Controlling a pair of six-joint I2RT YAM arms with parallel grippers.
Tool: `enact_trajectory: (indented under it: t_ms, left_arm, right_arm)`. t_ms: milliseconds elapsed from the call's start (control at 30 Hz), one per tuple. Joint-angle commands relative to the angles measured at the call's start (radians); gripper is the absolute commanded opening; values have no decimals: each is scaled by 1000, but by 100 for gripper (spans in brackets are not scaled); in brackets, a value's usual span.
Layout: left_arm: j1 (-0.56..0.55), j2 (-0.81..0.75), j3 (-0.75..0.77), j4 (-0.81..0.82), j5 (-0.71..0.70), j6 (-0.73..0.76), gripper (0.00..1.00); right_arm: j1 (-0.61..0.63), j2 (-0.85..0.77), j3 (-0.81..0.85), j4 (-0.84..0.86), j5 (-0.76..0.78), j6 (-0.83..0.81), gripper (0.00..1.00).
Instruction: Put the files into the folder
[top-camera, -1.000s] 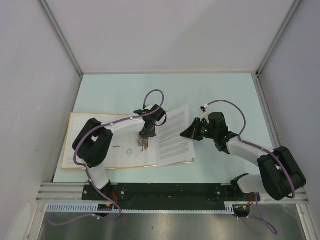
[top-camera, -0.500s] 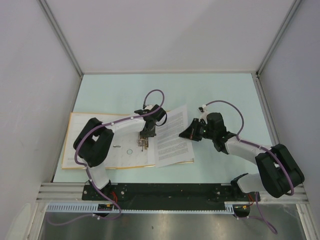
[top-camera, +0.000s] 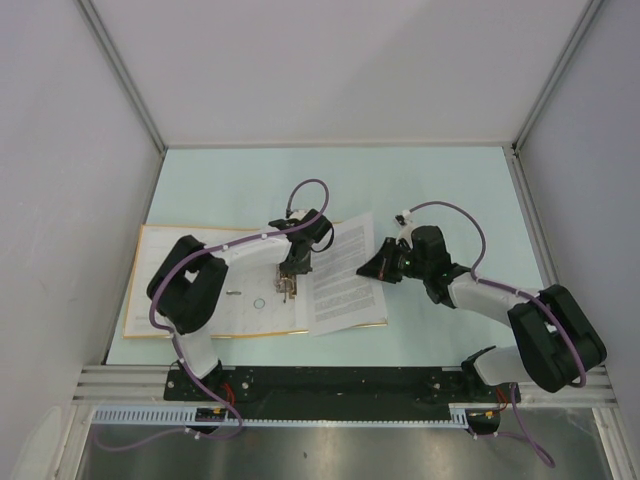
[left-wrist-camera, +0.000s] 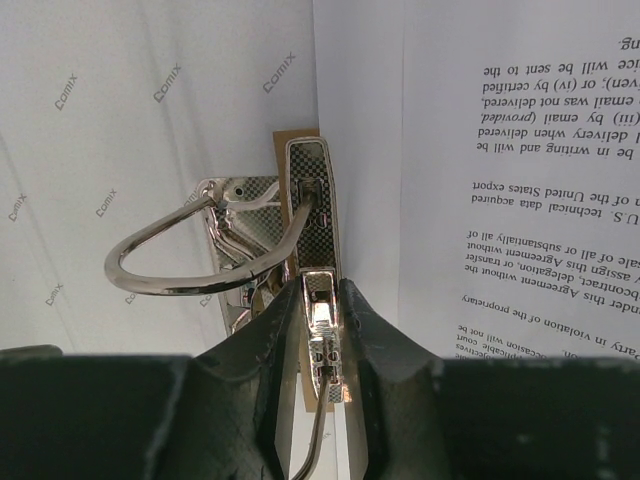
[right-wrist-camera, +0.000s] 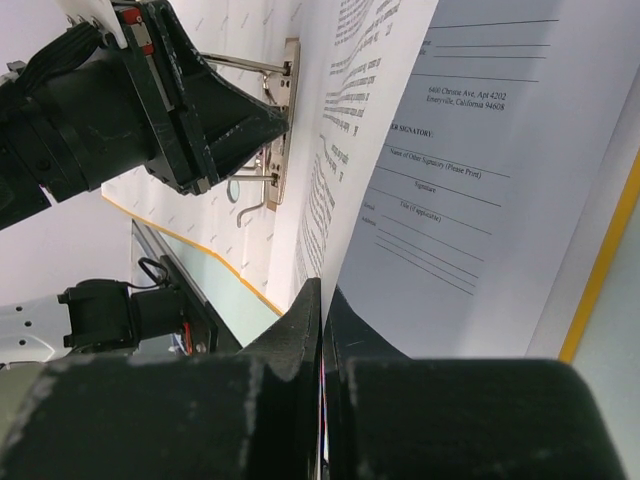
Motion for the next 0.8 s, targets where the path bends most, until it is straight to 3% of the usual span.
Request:
enact_trajectory:
  t_ms: [0, 167, 333, 767]
  left_arm:
    - [-5, 4, 25, 22, -4, -9, 26]
    - [-4, 2, 13, 28, -10, -12, 30]
    - [-2, 7, 16, 31, -7, -6, 27]
    - [10, -11, 14, 20, 19, 6, 2]
  right_arm:
    - [9, 6, -3, 47, 16, -2, 0]
    - [9, 9, -4, 44, 17, -8, 0]
    - [9, 18, -4, 50, 14, -9, 0]
    - [19, 56, -6, 63, 51, -37, 0]
